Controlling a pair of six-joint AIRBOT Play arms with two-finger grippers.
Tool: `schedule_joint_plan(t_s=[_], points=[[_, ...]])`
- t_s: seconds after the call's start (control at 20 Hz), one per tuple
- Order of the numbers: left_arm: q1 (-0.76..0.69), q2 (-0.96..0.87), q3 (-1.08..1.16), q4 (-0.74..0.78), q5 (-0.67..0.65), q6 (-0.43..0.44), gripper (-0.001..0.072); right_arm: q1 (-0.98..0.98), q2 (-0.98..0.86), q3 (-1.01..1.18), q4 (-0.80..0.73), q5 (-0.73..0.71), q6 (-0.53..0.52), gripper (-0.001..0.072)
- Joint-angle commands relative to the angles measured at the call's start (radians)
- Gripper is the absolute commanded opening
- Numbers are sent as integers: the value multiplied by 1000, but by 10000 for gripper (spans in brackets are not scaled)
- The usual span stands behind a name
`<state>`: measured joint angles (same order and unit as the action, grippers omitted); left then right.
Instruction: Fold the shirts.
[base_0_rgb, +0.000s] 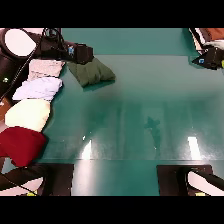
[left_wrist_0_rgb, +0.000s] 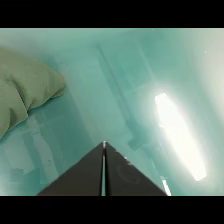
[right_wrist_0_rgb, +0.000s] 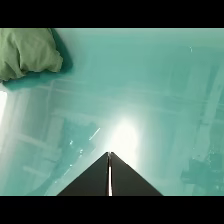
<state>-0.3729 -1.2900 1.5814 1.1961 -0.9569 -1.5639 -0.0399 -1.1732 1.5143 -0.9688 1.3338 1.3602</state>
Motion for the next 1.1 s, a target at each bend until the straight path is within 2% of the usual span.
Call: schedule_joint_plan(t_s=[0.0, 0.4, 0.45, 0.5, 0.65, 0.8, 0.85, 0.9, 0.95, 1.05], points=[[0, 0, 0, 0, 0, 0, 22, 1, 1, 0, 0, 0, 0, 14], [0, 0, 0, 0, 0, 0, 23, 1, 1, 0, 0, 0, 0, 14], [0, 0, 0, 0, 0, 0, 22, 0, 1, 0, -8, -5, -42, 14], [0, 0, 0, -1, 1, -1, 22, -1, 1, 0, -36, -48, -108, 14], [0, 0, 0, -2, 28, 0, 23, -12, 1, 0, -51, -203, -111, 14], [0, 0, 0, 7, 65, 1, 23, -12, 1, 0, -51, -304, -111, 15], [0, -2, 0, 36, 82, 1, 43, -12, 1, 0, -51, -325, -111, 15], [0, -3, -1, 79, 86, 0, 354, -12, 1, 0, -51, -339, -111, 14], [0, -11, -4, 131, 89, -14, 602, -12, 1, 0, -51, -336, -111, 14], [6, -66, -6, 279, 63, -95, 613, -11, 1, 0, -41, -339, -111, 14]])
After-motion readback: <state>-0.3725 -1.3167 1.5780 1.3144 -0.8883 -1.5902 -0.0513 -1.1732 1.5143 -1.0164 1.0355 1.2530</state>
